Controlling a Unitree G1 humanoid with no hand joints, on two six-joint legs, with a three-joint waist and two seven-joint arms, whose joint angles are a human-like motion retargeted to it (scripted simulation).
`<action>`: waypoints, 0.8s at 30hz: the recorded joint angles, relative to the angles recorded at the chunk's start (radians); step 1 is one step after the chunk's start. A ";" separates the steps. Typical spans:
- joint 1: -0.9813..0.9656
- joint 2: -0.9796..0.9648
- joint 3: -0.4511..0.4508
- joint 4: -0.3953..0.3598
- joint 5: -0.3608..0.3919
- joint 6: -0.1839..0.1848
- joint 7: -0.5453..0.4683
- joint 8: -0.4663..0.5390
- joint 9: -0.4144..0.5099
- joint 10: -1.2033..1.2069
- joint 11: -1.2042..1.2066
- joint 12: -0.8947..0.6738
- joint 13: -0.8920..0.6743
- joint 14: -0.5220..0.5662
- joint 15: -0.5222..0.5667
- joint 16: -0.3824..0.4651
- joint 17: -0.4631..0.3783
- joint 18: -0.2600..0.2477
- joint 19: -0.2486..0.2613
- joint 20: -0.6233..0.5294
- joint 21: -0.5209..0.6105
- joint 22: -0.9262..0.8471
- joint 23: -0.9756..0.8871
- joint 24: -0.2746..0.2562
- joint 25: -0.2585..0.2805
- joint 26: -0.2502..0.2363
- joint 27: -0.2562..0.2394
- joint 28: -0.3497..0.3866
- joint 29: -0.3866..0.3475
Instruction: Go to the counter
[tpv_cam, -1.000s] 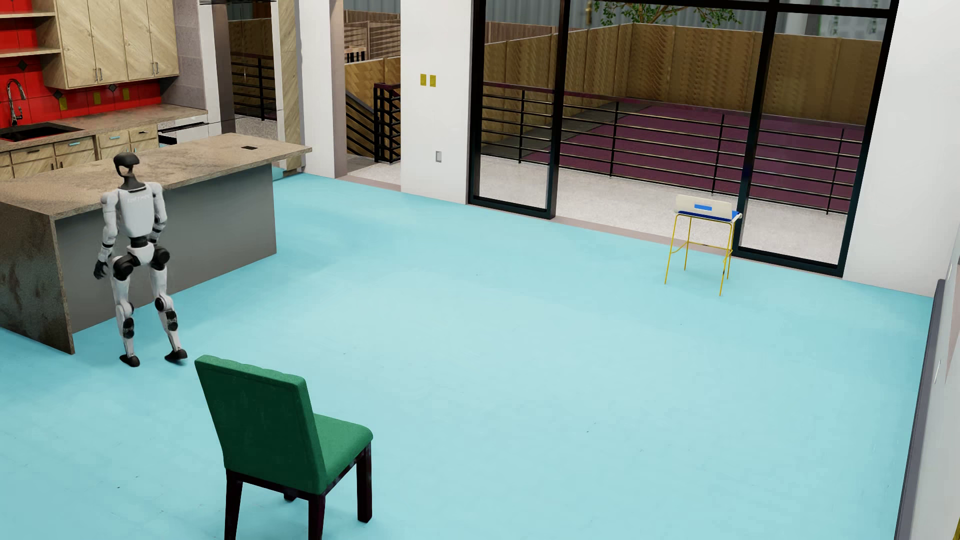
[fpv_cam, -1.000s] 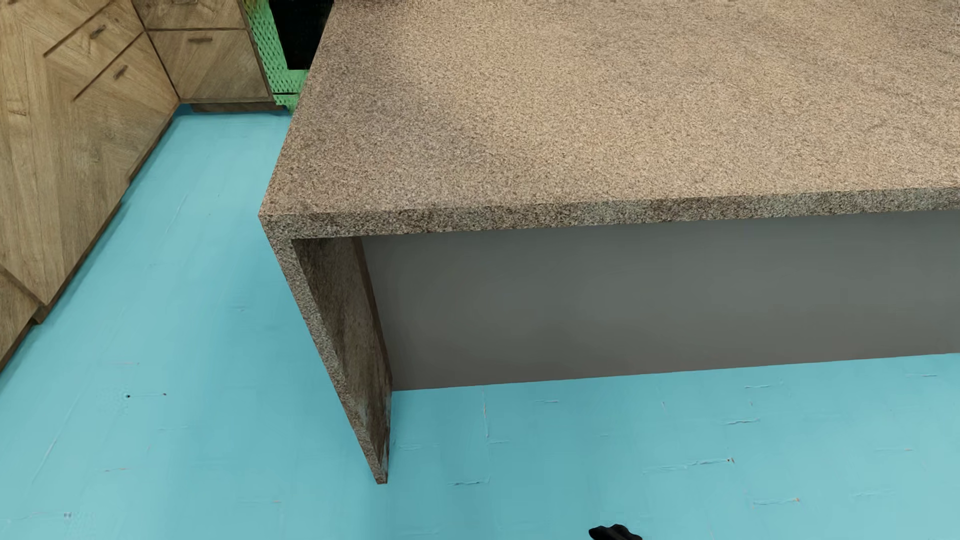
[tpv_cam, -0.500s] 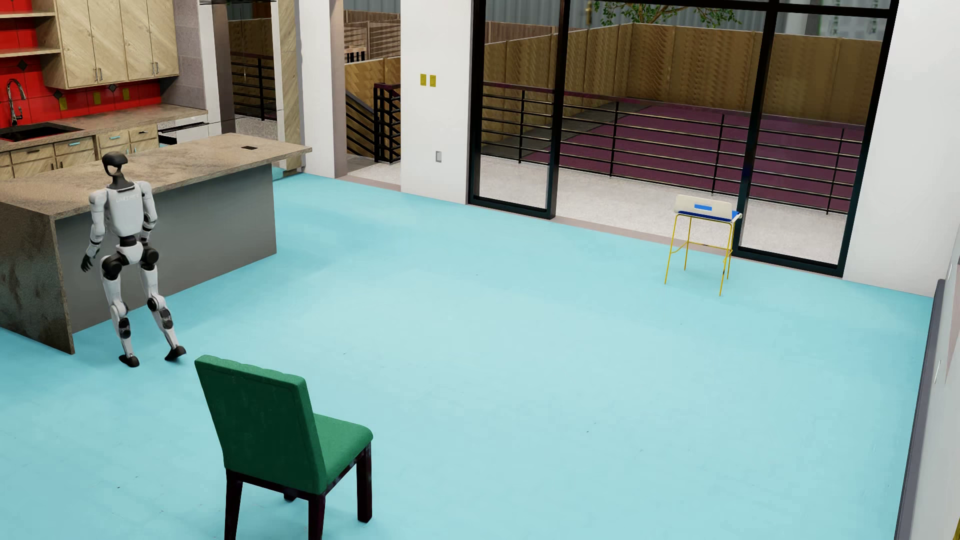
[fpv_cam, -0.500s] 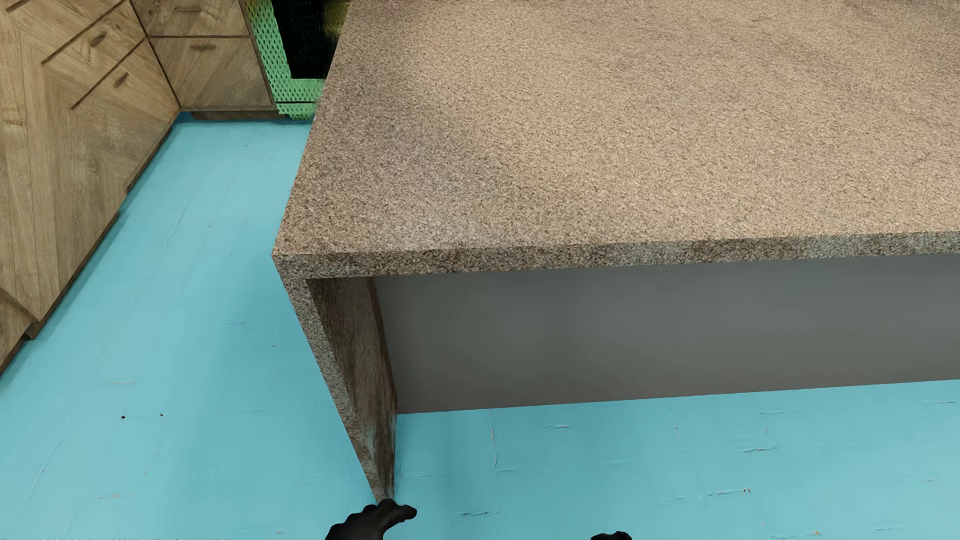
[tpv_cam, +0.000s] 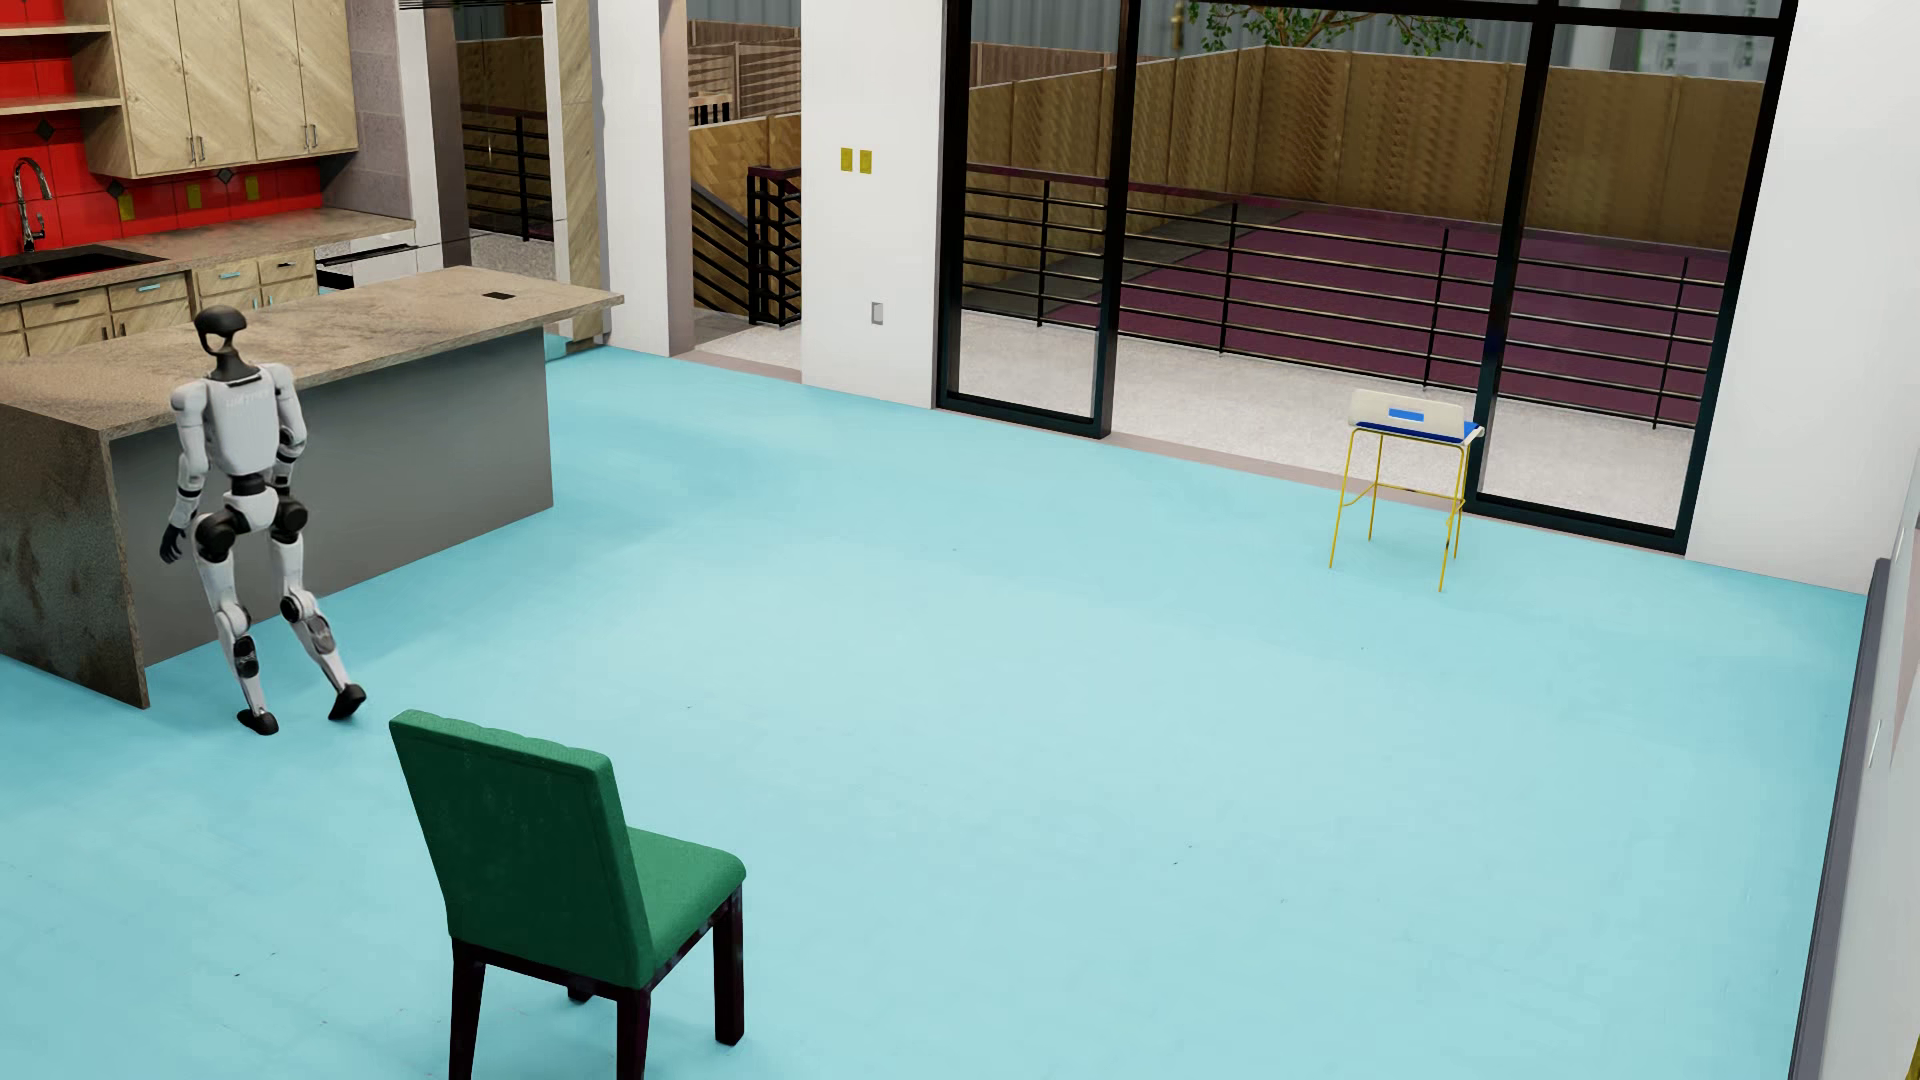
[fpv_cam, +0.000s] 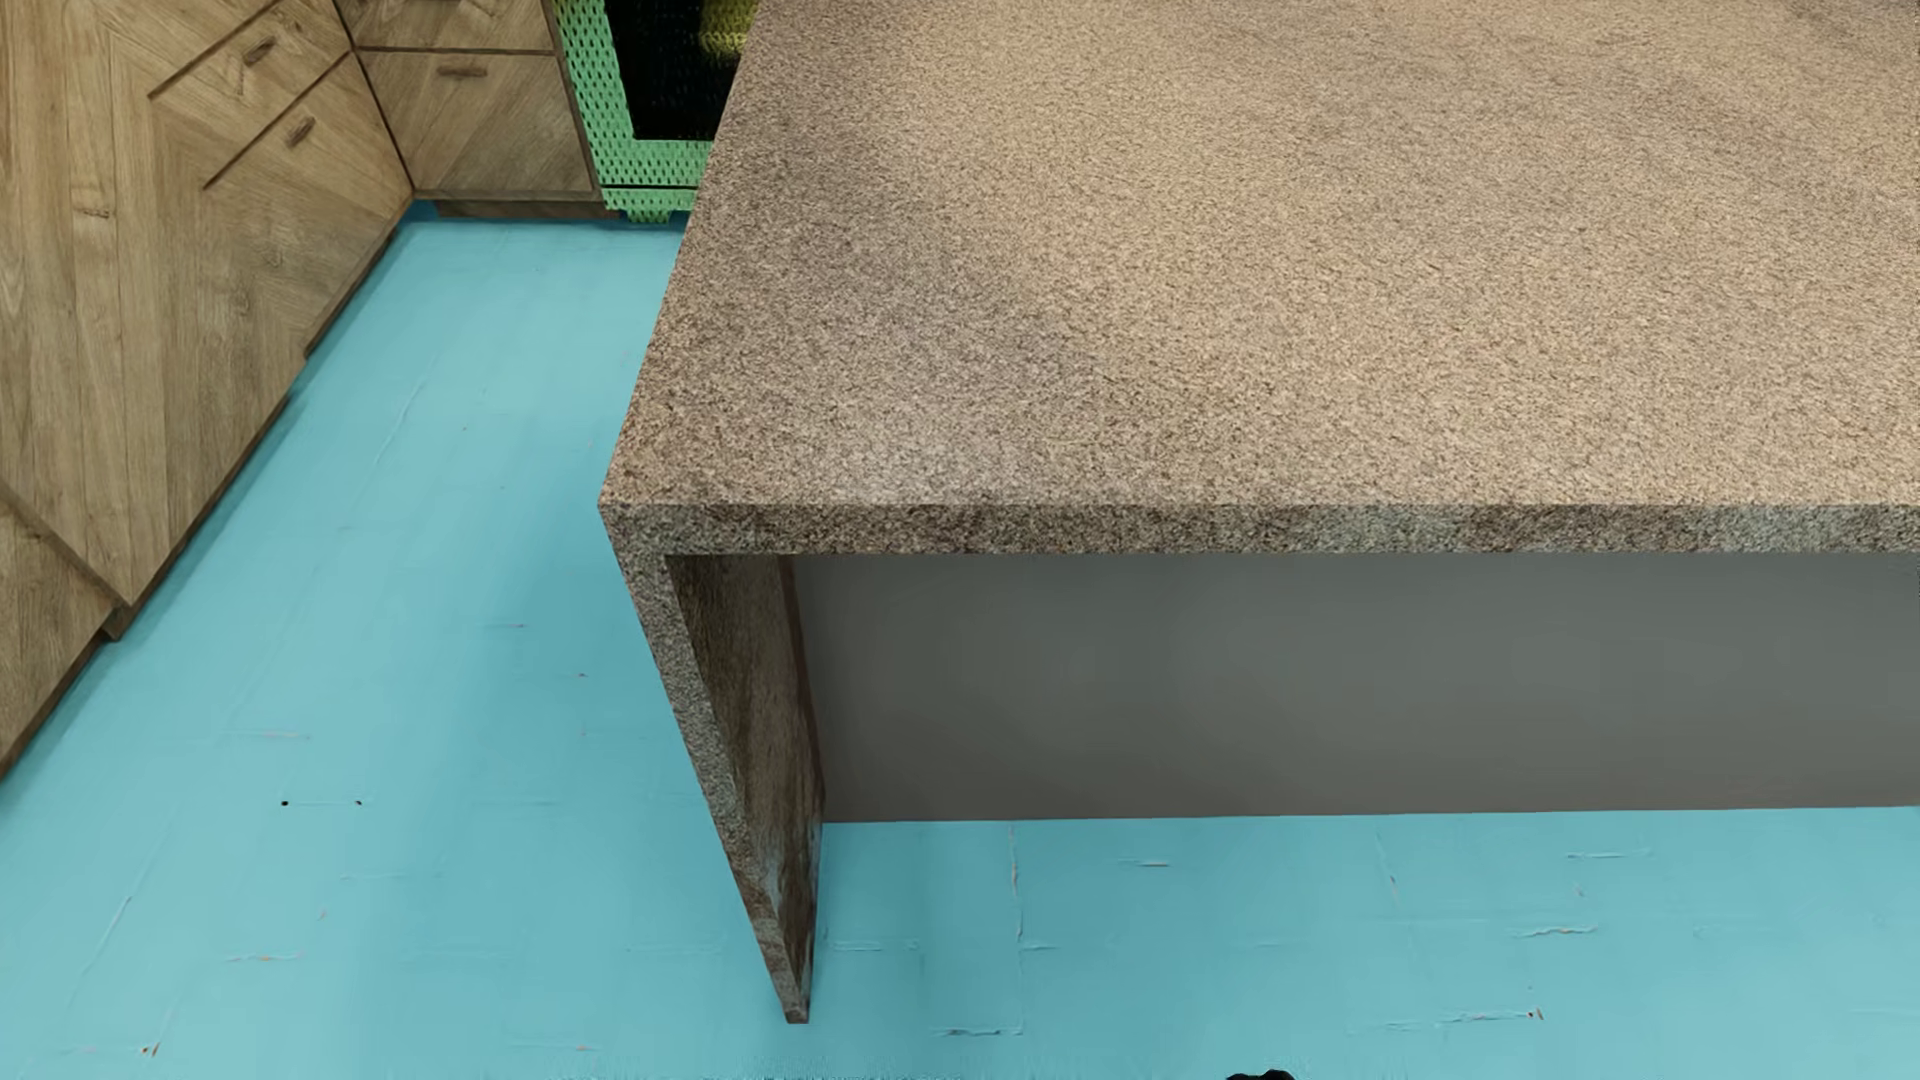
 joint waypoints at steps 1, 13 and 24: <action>-0.002 -0.015 0.000 -0.001 -0.005 -0.003 0.006 -0.002 0.001 0.001 0.024 -0.002 0.000 -0.002 -0.002 -0.002 -0.001 -0.002 0.005 0.006 -0.004 -0.003 -0.002 -0.002 -0.001 0.000 -0.001 0.002 0.000; -0.009 -0.086 -0.027 0.004 -0.102 -0.019 -0.009 -0.118 0.013 -0.027 -0.208 -0.092 0.017 0.012 -0.296 -0.007 0.017 -0.029 -0.104 -0.002 -0.020 -0.032 -0.047 0.007 0.002 -0.048 0.000 0.010 -0.013; 0.007 -0.032 -0.030 0.067 0.014 0.007 -0.043 -0.003 0.017 -0.049 -0.427 -0.033 -0.006 0.027 -0.227 -0.014 0.025 -0.084 -0.171 0.006 -0.013 -0.027 -0.014 -0.008 -0.016 -0.008 0.001 0.083 -0.003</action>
